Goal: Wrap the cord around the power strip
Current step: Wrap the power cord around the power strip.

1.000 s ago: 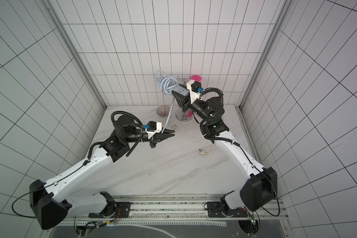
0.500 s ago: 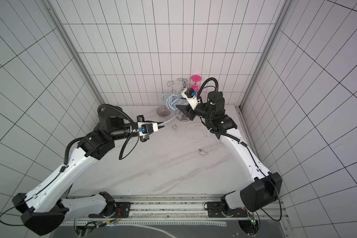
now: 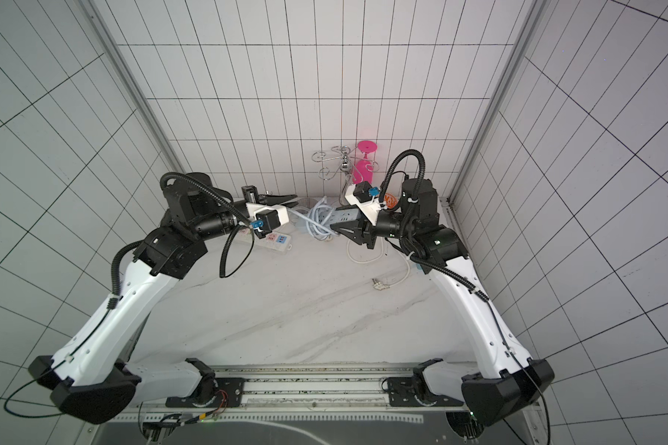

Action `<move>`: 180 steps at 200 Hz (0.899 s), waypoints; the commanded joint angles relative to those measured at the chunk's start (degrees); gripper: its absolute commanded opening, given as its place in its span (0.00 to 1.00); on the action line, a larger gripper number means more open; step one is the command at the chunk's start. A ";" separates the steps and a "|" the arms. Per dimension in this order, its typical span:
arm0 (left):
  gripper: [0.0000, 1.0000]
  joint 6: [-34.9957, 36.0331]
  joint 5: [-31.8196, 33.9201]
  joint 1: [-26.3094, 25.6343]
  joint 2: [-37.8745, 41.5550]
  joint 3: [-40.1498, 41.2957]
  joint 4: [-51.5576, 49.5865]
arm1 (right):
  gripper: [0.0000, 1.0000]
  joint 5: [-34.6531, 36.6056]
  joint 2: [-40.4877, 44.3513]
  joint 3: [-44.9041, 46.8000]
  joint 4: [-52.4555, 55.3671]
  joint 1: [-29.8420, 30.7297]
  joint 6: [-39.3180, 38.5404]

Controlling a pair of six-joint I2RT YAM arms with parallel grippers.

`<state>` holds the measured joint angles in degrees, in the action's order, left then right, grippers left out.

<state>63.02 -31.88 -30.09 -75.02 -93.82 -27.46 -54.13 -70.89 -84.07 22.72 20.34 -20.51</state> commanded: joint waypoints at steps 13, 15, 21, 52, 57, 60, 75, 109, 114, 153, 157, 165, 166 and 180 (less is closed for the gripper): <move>0.03 1.74 -5.07 1.90 -3.79 -4.50 3.29 | 0.00 -12.77 4.27 -1.87 2.70 0.23 -2.17; 0.03 1.77 -5.33 1.99 -4.03 -4.65 3.29 | 0.00 -13.09 4.27 -2.06 3.13 0.23 -2.38; 0.03 1.75 -6.06 2.39 -4.47 -5.20 3.30 | 0.00 -14.12 4.27 -2.90 4.72 0.29 -3.07; 0.03 1.23 -8.54 2.75 -6.15 -7.54 3.93 | 0.00 -15.98 4.35 -4.98 9.69 0.61 -4.96; 0.04 1.14 -8.99 2.69 -6.36 -7.99 3.91 | 0.00 -16.01 3.95 -5.61 11.55 0.79 -5.93; 0.04 1.07 -9.33 2.73 -6.55 -8.32 3.99 | 0.00 -16.05 3.74 -5.99 12.44 0.96 -6.51; 0.03 0.66 -10.69 2.79 -7.60 -10.41 4.65 | 0.00 -14.90 2.82 -7.11 16.13 2.66 -8.49; 0.04 -4.14 -16.13 3.02 -10.45 -12.88 9.06 | 0.00 -20.12 2.82 -8.11 17.88 4.55 -9.81; 0.04 -5.01 -16.99 3.08 -10.78 -12.67 9.71 | 0.00 -20.98 3.03 -8.32 17.81 4.68 -9.85; 0.05 -14.26 -22.32 4.50 -11.98 -7.82 19.29 | 0.00 -31.39 5.37 -7.89 13.31 4.89 -8.00; 0.05 -15.53 -22.99 4.64 -12.03 -7.13 20.82 | 0.00 -32.73 5.91 -7.20 11.08 4.89 -6.48; 0.05 -18.18 -24.09 4.69 -12.10 -5.80 23.40 | 0.00 -34.55 7.25 -5.28 5.40 4.84 -2.64; 0.05 -18.54 -24.23 4.69 -12.09 -5.60 23.76 | 0.00 -34.73 7.48 -5.03 4.52 4.86 -1.96; 0.06 -23.98 -26.51 4.71 -11.82 -2.63 29.01 | 0.00 -35.91 10.25 0.48 -14.01 4.89 12.34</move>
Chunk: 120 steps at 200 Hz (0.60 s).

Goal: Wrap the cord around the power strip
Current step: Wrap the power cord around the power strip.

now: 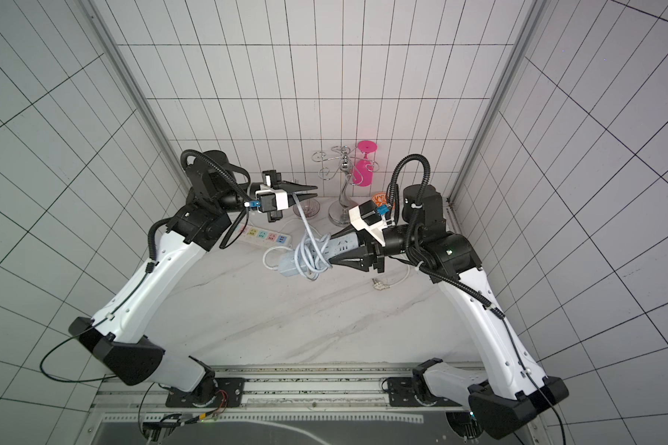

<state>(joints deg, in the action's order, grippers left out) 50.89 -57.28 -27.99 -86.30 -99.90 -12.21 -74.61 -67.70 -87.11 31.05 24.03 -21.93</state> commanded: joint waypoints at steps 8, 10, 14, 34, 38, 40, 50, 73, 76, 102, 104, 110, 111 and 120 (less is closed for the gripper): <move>0.06 -15.83 -2.28 2.68 -0.29 5.55 17.14 | 0.00 -14.71 8.79 7.48 -35.98 1.17 23.47; 0.06 -16.90 -2.64 2.68 -0.21 6.22 18.01 | 0.00 -14.50 9.12 8.54 -39.38 1.19 26.14; 0.06 -18.84 -3.16 2.68 -0.02 7.49 20.07 | 0.00 -14.20 9.66 10.45 -46.62 1.19 31.57; 0.07 -27.28 -4.55 2.59 1.15 14.79 29.80 | 0.00 -12.52 9.91 16.06 -74.26 1.24 52.16; 0.07 -28.93 -4.57 2.52 1.36 16.31 31.75 | 0.00 -12.37 9.57 16.09 -75.84 1.33 53.40; 0.07 -29.65 -4.53 2.50 1.50 17.08 32.45 | 0.00 -12.18 9.44 16.03 -76.19 1.36 53.68; 0.08 -33.93 -4.54 2.25 1.96 20.53 37.43 | 0.00 -10.73 9.17 15.96 -76.06 1.35 53.08; 0.10 -41.96 -3.63 1.50 3.06 27.61 46.49 | 0.00 -7.69 8.74 16.54 -74.01 1.36 49.70; 0.10 -42.88 -3.55 1.37 3.19 28.44 47.46 | 0.00 -7.13 8.62 16.80 -74.19 1.35 49.50; 0.11 -48.91 -1.68 0.08 3.82 33.74 53.43 | 0.00 -2.35 7.73 19.23 -76.20 1.35 47.75; 0.11 -49.23 -1.43 -0.06 3.85 34.03 53.71 | 0.00 -1.89 7.60 19.38 -76.39 1.32 47.61; 0.11 -50.63 -0.64 -0.18 3.99 34.88 54.81 | 0.00 -0.84 7.33 20.12 -77.15 1.30 47.43; 0.11 -50.89 -0.56 -0.25 4.01 35.09 54.91 | 0.00 -0.73 7.33 20.22 -77.39 1.34 47.42; 0.12 -53.64 0.18 -0.27 4.10 36.16 57.17 | 0.00 0.61 6.91 21.43 -79.68 1.30 47.82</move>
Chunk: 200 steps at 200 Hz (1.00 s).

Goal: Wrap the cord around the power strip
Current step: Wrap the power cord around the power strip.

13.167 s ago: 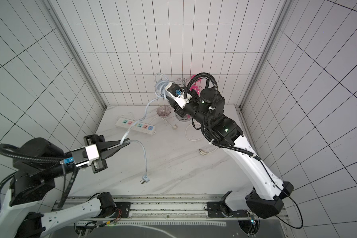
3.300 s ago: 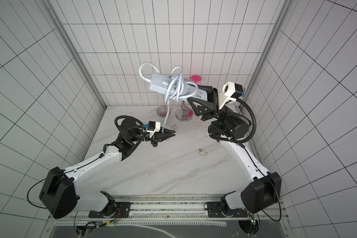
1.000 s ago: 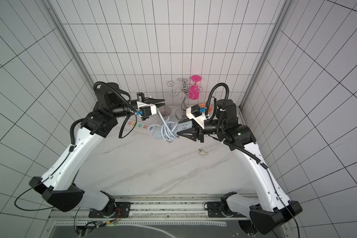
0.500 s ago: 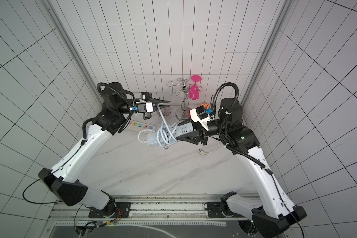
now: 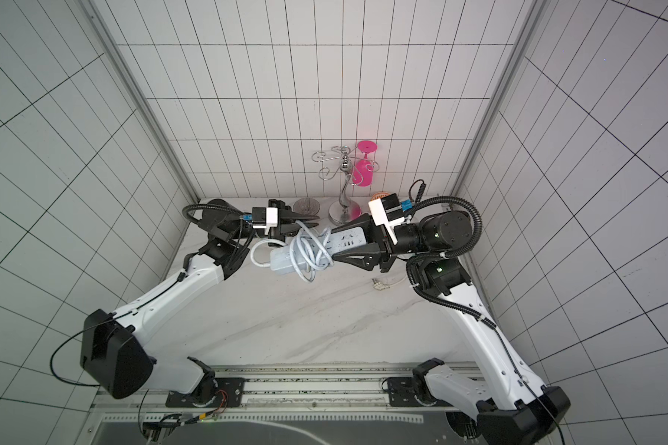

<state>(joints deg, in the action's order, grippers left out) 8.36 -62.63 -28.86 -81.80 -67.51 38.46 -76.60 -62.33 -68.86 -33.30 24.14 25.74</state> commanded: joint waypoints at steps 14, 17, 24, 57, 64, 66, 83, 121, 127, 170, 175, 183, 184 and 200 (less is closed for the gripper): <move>0.11 -17.36 6.38 0.52 -0.44 5.50 11.59 | 0.00 4.46 0.91 5.09 -20.55 1.25 1.98; 0.12 -18.91 6.55 0.48 -0.53 5.93 13.59 | 0.00 5.01 0.73 5.47 -21.90 1.23 2.56; 0.12 -22.26 7.14 0.24 -1.02 7.02 17.98 | 0.00 6.08 0.25 5.91 -24.18 1.24 3.49; 0.16 -34.11 9.19 0.17 -4.30 7.39 30.40 | 0.00 12.06 -1.20 7.65 -30.01 1.23 3.16; 0.16 -36.25 9.45 0.21 -4.94 7.19 32.66 | 0.00 13.27 -1.40 7.64 -29.90 1.25 2.27; 0.17 -36.78 9.50 0.21 -5.17 7.14 33.29 | 0.00 13.61 -1.51 7.68 -29.85 1.23 2.05; 0.18 -40.88 10.13 0.21 -6.32 6.69 36.80 | 0.00 16.04 -2.39 7.34 -29.06 1.22 0.00; 0.21 -45.24 11.81 0.30 -6.92 8.19 41.91 | 0.00 21.40 -2.97 8.47 -28.58 1.25 -3.66; 0.21 -45.52 11.92 0.30 -6.94 8.50 42.18 | 0.00 21.92 -3.06 8.54 -28.58 1.24 -3.90; 0.23 -48.58 12.04 0.21 -7.60 10.28 45.83 | 0.00 24.48 -3.30 7.69 -25.34 1.08 -7.47; 0.23 -49.15 12.01 0.25 -7.80 10.29 46.55 | 0.00 25.00 -3.09 7.69 -24.50 1.08 -8.41; 0.24 -50.15 12.01 0.21 -8.09 10.29 47.78 | 0.00 25.39 -2.93 7.37 -22.82 1.04 -9.85; 0.24 -50.21 12.05 0.17 -8.14 10.29 47.90 | 0.00 25.46 -2.91 7.35 -22.58 1.02 -10.06; 0.24 -52.28 12.05 0.19 -8.84 9.98 50.03 | 0.00 26.97 -2.46 7.36 -19.41 1.15 -13.04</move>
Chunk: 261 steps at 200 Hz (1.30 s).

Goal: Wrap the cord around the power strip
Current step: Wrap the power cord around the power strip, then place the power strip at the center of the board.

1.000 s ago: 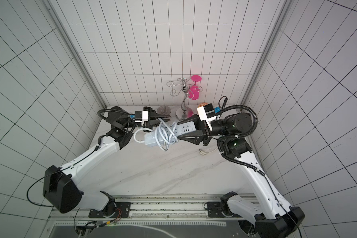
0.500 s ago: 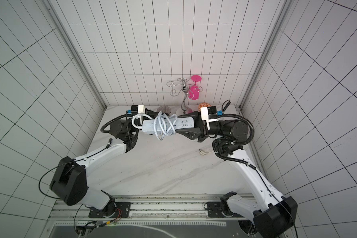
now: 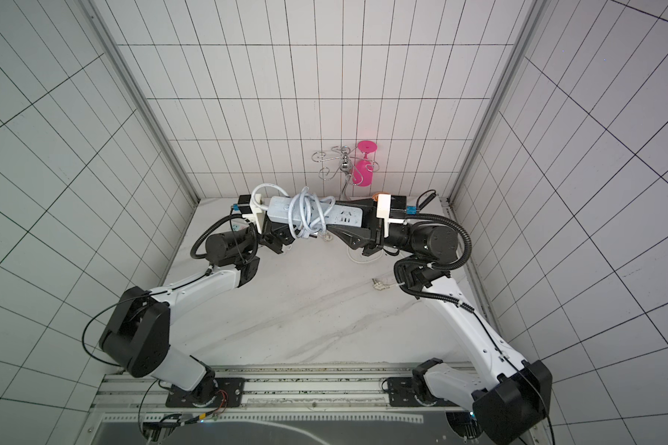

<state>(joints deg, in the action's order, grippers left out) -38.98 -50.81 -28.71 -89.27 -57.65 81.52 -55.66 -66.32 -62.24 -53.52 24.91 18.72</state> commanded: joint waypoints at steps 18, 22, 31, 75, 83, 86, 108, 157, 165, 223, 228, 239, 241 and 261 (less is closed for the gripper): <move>0.24 -5.71 0.35 0.02 -1.78 0.36 7.78 | 0.00 7.05 1.78 1.87 2.35 0.40 -7.42; 0.24 -5.75 0.32 -0.03 -1.85 0.62 7.84 | 0.00 7.12 1.87 2.32 2.23 0.40 -7.34; 0.24 -5.97 0.41 -0.03 -1.91 1.30 8.28 | 0.00 7.30 1.98 3.54 2.06 0.41 -7.17; 0.24 -3.83 1.55 0.10 0.36 9.12 9.19 | 0.00 10.32 4.09 10.88 0.08 0.75 -7.01; 0.24 -3.34 2.02 0.39 1.32 11.35 9.08 | 0.00 10.67 4.63 11.93 0.28 0.76 -7.27; 0.24 -3.16 2.06 0.57 1.78 12.12 8.97 | 0.00 10.92 4.82 12.27 0.32 0.75 -7.34; 0.24 -1.29 2.31 1.78 5.88 17.71 6.77 | 0.00 12.24 6.51 14.47 0.59 0.73 -7.47; 0.24 5.90 3.79 7.13 22.35 29.90 -7.25 | 0.00 15.31 10.39 19.42 1.95 1.99 -7.79; 0.24 7.39 4.74 8.12 25.57 30.96 -10.23 | 0.00 16.12 11.05 20.41 2.72 2.58 -8.17; 0.25 20.68 16.15 10.25 43.20 27.69 -43.37 | 0.00 25.58 15.09 30.70 6.27 12.60 -9.48; 0.25 21.80 16.71 10.25 43.82 27.11 -46.02 | 0.00 26.67 15.57 31.72 6.47 13.72 -9.49; 0.25 24.26 18.85 10.25 44.94 25.46 -51.84 | 0.00 28.77 16.08 33.45 7.02 16.18 -9.40; 0.25 24.76 19.20 10.23 45.15 25.10 -52.87 | 0.00 29.05 16.13 33.66 7.33 16.63 -9.40; 0.24 28.78 22.72 10.17 46.78 21.21 -64.46 | 0.00 31.96 16.57 36.00 8.63 21.06 -8.86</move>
<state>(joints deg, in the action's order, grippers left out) -18.04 -34.83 -18.68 -44.21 -31.83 37.08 -29.85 -51.88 -30.37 -41.60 41.74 10.52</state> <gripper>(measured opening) 0.247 0.447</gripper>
